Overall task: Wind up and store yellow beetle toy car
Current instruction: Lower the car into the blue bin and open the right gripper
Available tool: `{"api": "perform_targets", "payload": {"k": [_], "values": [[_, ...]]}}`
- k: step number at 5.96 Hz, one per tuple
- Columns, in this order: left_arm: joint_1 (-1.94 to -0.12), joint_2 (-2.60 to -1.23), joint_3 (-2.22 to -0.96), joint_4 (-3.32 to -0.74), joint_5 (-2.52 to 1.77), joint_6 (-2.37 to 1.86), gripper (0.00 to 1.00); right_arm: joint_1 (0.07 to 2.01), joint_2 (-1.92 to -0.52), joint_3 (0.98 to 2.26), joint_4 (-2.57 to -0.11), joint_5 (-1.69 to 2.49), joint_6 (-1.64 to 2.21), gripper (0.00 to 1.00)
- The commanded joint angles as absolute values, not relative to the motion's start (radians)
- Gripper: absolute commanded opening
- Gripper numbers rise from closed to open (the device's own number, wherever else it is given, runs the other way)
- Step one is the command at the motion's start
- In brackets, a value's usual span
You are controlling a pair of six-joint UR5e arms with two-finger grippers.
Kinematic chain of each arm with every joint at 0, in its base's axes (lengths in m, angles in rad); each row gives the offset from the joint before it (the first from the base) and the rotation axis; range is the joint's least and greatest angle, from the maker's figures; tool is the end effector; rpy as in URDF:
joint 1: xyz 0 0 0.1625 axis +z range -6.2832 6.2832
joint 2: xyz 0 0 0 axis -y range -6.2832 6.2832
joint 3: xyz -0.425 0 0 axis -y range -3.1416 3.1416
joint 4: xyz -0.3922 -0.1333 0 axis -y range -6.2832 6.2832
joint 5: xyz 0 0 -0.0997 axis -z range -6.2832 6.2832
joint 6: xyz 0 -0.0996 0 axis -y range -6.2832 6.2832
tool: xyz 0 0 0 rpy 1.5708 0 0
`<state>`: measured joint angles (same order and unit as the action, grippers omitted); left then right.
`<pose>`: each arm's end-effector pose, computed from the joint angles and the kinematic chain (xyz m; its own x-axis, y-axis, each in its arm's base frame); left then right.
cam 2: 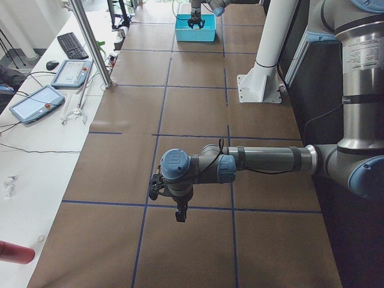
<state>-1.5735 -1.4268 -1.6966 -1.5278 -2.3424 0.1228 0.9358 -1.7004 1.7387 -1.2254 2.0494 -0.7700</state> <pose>-0.0650 -0.4261 0.6676 0.7116 0.0780 -0.6982 -0.0851 0.9961 0.0246 -0.2040 -0.4242 0.6136 0.0567 -0.9973 0.0460 0.8212 0.0728 0.5660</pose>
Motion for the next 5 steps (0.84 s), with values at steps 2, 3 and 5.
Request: {"api": "perform_targets", "payload": {"k": [2, 3, 5], "values": [[-1.574, -1.428, -1.697, -1.528, -2.342, 0.121, 1.00, 1.045, -1.727, 1.843, -1.247, 2.156, -0.776, 1.00], [-1.574, -1.428, -1.697, -1.528, -2.342, 0.121, 1.00, 1.160, -1.732, 1.889, -1.332, 2.249, -0.779, 1.00], [-1.574, -1.427, -1.697, -1.528, -2.342, 0.123, 1.00, 1.346, -1.686, 1.954, -1.708, 2.286, -0.767, 1.00]]}}
